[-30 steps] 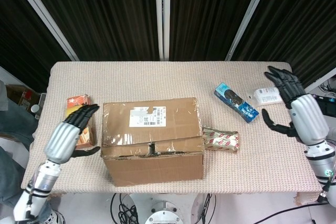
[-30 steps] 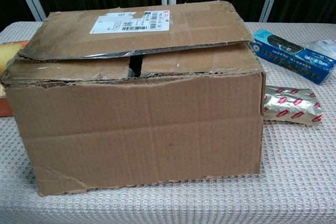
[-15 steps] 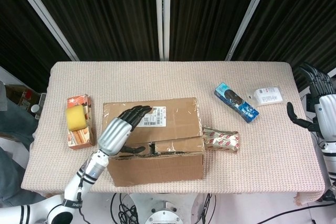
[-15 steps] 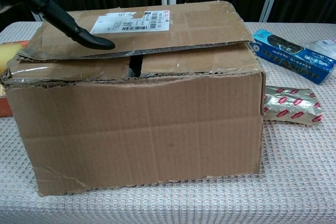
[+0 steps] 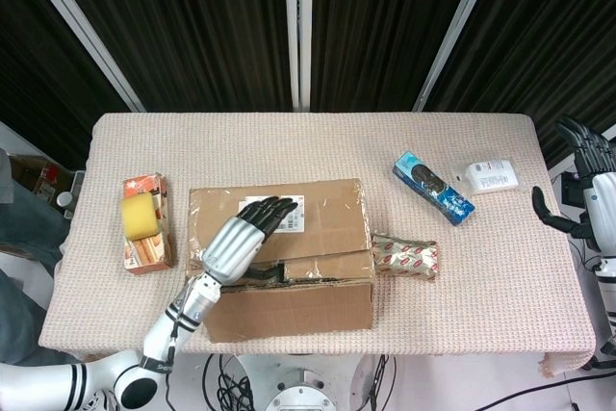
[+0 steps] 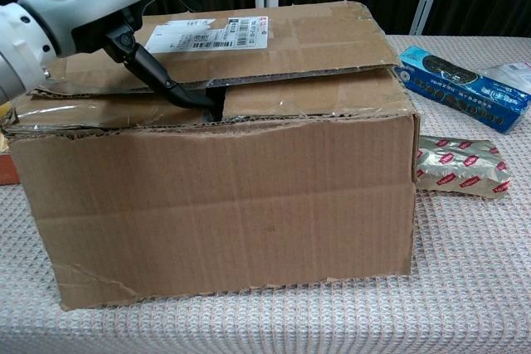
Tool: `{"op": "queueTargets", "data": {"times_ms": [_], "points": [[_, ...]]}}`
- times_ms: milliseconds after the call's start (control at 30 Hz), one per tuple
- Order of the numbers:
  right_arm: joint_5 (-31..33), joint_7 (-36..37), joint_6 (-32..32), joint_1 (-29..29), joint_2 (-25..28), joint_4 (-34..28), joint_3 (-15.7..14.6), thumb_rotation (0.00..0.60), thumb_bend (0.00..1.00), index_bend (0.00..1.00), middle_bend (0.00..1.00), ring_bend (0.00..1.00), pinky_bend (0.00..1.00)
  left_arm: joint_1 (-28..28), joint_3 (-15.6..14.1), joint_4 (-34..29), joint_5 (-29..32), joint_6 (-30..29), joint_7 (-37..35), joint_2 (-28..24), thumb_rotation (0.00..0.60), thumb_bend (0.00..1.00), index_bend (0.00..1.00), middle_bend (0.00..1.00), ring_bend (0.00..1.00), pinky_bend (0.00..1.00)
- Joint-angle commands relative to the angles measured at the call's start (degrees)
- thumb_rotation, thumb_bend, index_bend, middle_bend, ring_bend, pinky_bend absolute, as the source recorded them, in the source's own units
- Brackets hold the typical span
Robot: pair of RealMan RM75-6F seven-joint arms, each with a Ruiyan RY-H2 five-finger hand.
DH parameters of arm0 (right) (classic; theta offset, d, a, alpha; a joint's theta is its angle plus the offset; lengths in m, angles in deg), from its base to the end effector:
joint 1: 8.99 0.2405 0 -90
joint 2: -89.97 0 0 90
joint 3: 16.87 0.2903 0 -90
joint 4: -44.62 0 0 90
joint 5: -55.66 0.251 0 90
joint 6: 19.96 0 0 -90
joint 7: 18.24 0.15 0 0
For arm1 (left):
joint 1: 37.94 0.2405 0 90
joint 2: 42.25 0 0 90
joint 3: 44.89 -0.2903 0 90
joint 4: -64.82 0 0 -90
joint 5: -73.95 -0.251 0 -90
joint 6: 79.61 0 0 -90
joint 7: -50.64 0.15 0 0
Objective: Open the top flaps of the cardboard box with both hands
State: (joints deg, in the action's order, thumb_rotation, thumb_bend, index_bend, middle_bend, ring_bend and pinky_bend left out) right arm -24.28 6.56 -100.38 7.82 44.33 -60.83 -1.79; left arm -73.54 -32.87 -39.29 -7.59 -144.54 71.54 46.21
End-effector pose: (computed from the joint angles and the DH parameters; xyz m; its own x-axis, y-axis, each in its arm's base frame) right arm -0.2552 -0.2982 0.2482 0.0070 0.1286 0.9917 -0.9710 -0.2362 0.0375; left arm -0.0813 0.2993 -0.0283 0.2303 0.1407 0.9629 0.8113 -0.5742 -0.1101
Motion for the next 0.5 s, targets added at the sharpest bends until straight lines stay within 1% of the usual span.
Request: {"op": "queueTargets", "data": {"times_ms": [33,400,500], "points": [[-0.3,1.0,0.3,0.0,-0.3,0.5,0.0,0.600,0.38,0.00,0.00,0.00,0.00,-0.4,-0.3,1.4,-0.6,-1.2,1.7,1.1,0.600,0.00,0.05,0.08,0.08,0.19],[-1.4,3.5,1.1,0.2,-1.2,1.8,-0.2,0.600,0.37,0.00,0.00,0.00,0.00,-0.8,-0.5,4.8,-3.7,-5.2,4.4,2.9,0.600,0.00,0.05,0.07,0.08,0.19],[-1.4,3.7,1.3,0.2,-1.3,2.0,-0.3,0.600,0.37,0.00,0.00,0.00,0.00,-0.6,-0.1,5.3,-4.4,-6.9,4.4,3.3,0.600,0.04,0.05,0.07,0.08,0.19]]}}
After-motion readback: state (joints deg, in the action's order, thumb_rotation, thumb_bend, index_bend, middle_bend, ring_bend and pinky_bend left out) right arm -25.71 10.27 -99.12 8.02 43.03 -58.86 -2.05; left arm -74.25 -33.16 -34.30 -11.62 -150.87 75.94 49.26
